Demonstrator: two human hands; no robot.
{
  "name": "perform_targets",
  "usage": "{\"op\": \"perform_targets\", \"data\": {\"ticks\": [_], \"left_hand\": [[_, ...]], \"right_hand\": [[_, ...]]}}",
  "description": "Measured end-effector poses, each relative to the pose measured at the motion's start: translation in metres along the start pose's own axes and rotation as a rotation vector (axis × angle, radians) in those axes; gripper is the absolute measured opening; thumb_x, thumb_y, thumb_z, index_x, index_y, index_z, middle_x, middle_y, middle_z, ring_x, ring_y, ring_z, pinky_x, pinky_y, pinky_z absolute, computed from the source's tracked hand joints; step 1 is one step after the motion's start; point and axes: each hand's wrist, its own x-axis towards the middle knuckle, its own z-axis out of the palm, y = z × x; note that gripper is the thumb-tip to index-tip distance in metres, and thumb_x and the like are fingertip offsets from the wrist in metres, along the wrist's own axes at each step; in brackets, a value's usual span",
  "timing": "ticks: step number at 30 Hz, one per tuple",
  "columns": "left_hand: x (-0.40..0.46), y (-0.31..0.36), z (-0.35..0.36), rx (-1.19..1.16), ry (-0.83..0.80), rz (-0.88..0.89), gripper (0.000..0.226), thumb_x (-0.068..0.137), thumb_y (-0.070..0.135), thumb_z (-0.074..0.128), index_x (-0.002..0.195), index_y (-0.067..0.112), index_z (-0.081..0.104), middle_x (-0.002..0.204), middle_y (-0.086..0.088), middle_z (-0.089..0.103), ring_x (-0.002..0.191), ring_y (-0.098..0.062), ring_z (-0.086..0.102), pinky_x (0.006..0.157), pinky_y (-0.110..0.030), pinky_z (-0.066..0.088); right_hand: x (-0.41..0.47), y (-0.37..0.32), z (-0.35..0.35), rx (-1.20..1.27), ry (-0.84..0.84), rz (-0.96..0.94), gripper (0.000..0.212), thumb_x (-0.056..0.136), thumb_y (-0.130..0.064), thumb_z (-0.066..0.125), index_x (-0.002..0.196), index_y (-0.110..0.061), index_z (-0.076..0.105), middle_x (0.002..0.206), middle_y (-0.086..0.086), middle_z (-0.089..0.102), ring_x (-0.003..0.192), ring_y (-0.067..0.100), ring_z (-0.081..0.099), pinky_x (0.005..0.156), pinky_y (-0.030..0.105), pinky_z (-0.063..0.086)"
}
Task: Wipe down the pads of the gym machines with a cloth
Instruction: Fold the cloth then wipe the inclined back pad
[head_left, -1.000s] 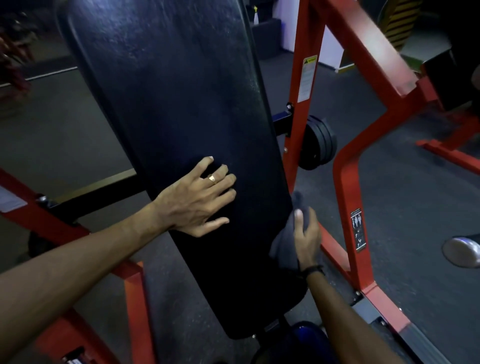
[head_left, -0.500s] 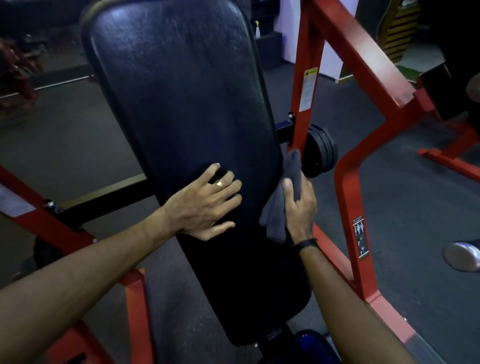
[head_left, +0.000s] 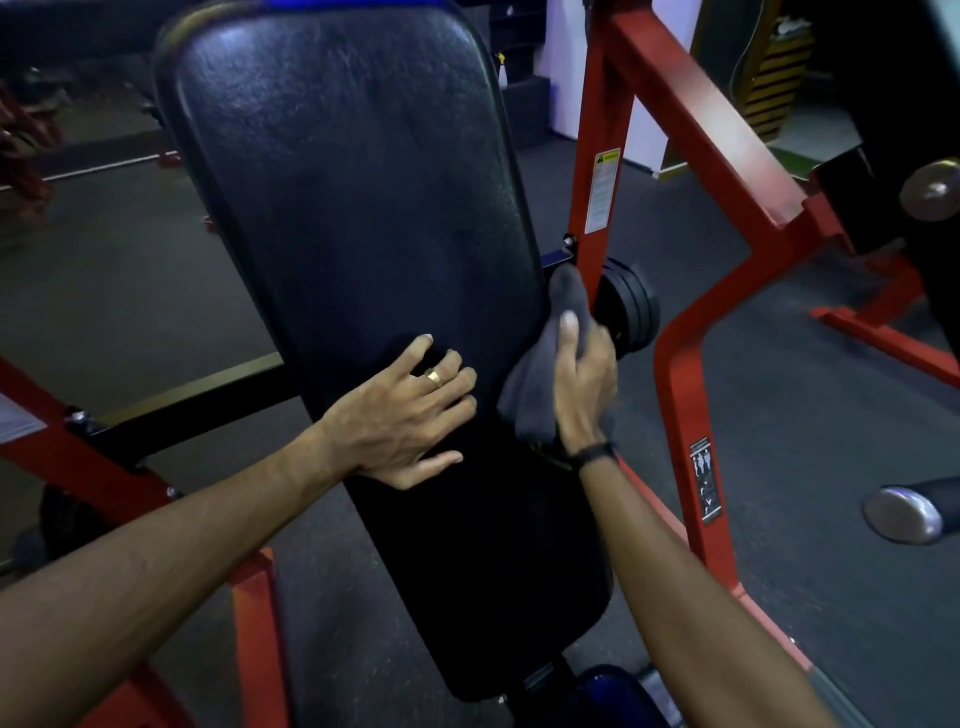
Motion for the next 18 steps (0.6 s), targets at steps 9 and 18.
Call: {"op": "perform_targets", "data": {"ticks": [9,18], "left_hand": [[-0.001,0.0,0.002,0.009,0.002,0.0,0.057,0.092,0.057,0.05,0.11,0.005,0.063,0.123,-0.018,0.06,0.116,-0.038,0.056,0.106,-0.06,0.036],[0.0,0.0,0.002,0.02,-0.005,0.019,0.059,0.092,0.059,0.047,0.109,0.005,0.063,0.122,-0.018,0.059,0.115,-0.037,0.056,0.104,-0.06,0.037]], "right_hand": [[-0.011,0.025,0.006,0.032,0.003,-0.079,0.068,0.095,-0.064,0.035,0.123,-0.008,0.062,0.105,0.003,0.06,0.104,0.023,0.057,0.085,0.032,0.043],[-0.097,0.135,-0.04,-0.064,-0.069,0.265,0.082,0.088,-0.073,0.029,0.115,0.0,0.058,0.1,0.013,0.057,0.094,0.03,0.057,0.068,0.028,0.035]]}}
